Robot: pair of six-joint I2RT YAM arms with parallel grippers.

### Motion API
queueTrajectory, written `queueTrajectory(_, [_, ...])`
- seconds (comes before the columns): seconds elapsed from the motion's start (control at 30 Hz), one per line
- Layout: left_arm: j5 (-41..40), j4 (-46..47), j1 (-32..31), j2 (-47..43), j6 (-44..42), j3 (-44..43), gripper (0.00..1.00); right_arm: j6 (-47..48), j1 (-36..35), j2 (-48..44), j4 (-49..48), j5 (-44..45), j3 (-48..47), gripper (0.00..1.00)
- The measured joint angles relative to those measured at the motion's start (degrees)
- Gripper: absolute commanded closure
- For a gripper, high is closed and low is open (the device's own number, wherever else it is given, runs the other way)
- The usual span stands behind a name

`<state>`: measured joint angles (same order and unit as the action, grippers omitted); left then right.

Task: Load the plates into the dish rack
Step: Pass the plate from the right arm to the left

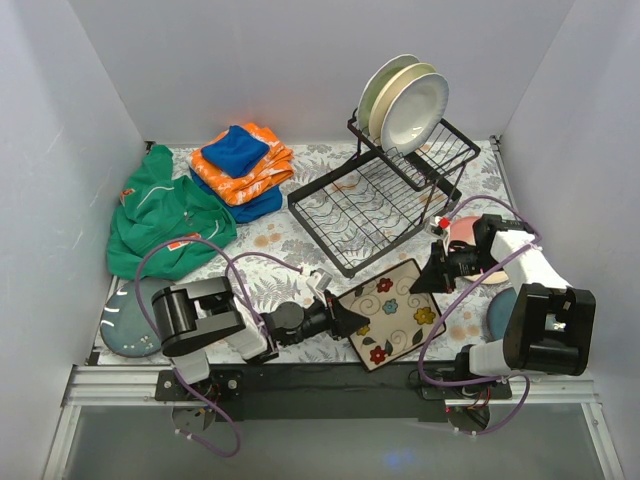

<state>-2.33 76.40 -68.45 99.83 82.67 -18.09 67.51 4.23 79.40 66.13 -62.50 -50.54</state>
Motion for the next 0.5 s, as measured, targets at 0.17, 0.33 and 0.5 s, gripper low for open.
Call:
queueTrajectory(0.17, [-0.5, -4.0, 0.1, -4.2, -2.2, 0.3, 1.0, 0.0, -0.9, 0.0, 0.4, 0.1, -1.3, 0.9])
queueTrajectory(0.33, [-1.7, -9.3, 0.2, -11.1, -7.2, 0.9, 1.0, -1.2, -3.5, 0.3, 0.0, 1.2, -4.2, 0.67])
queueTrajectory(0.5, [-3.8, -13.7, 0.4, -17.9, -11.2, 0.2, 1.0, -3.7, -4.0, 0.2, -0.7, 3.1, -6.3, 0.44])
